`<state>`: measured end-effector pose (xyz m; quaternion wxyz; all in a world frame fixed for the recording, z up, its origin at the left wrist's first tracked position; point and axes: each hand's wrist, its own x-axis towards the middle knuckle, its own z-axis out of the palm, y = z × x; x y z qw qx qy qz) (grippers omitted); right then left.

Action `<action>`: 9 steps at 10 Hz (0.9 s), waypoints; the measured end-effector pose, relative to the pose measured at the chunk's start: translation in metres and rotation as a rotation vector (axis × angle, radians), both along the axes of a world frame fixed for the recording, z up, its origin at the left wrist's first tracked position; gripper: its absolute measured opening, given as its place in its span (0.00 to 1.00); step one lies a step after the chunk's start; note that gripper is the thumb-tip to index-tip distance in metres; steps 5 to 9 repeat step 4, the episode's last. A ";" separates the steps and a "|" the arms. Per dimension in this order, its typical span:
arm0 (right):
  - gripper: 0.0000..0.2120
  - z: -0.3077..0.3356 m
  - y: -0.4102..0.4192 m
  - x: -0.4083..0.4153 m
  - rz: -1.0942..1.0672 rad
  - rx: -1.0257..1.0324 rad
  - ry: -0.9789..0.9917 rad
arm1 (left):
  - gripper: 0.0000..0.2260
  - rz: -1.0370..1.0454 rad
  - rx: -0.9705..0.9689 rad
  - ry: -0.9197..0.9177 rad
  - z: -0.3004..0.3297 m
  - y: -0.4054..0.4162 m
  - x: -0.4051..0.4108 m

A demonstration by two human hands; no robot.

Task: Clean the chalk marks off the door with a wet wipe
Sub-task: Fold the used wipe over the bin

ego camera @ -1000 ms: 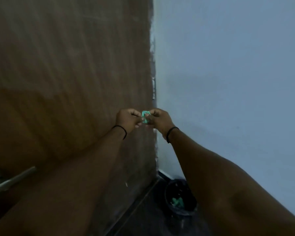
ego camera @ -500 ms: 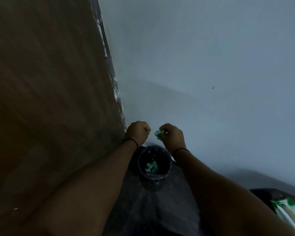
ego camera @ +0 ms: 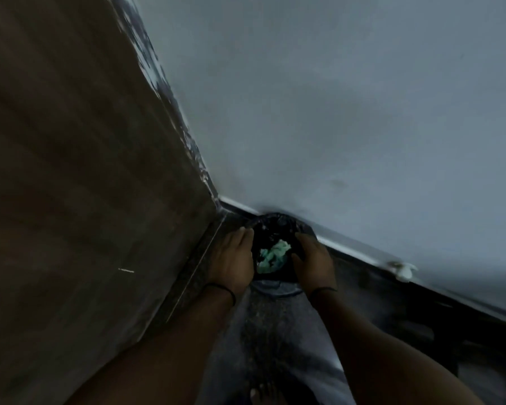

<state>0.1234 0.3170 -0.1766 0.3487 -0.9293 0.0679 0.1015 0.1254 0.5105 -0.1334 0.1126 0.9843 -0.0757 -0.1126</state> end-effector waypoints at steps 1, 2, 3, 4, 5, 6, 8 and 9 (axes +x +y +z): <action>0.23 0.004 0.005 -0.004 0.031 -0.052 -0.011 | 0.31 -0.018 0.097 0.019 0.003 0.003 -0.002; 0.29 0.036 0.015 0.001 0.157 -0.222 -0.061 | 0.37 -0.036 0.142 -0.004 0.026 0.005 -0.004; 0.36 0.074 0.021 0.003 0.276 -0.363 -0.119 | 0.42 -0.063 0.169 -0.045 0.061 0.005 -0.008; 0.39 0.118 0.024 -0.006 0.293 -0.406 -0.168 | 0.45 -0.050 0.188 -0.115 0.108 0.008 -0.020; 0.39 0.118 0.024 -0.006 0.293 -0.406 -0.168 | 0.45 -0.050 0.188 -0.115 0.108 0.008 -0.020; 0.39 0.118 0.024 -0.006 0.293 -0.406 -0.168 | 0.45 -0.050 0.188 -0.115 0.108 0.008 -0.020; 0.39 0.118 0.024 -0.006 0.293 -0.406 -0.168 | 0.45 -0.050 0.188 -0.115 0.108 0.008 -0.020; 0.39 0.118 0.024 -0.006 0.293 -0.406 -0.168 | 0.45 -0.050 0.188 -0.115 0.108 0.008 -0.020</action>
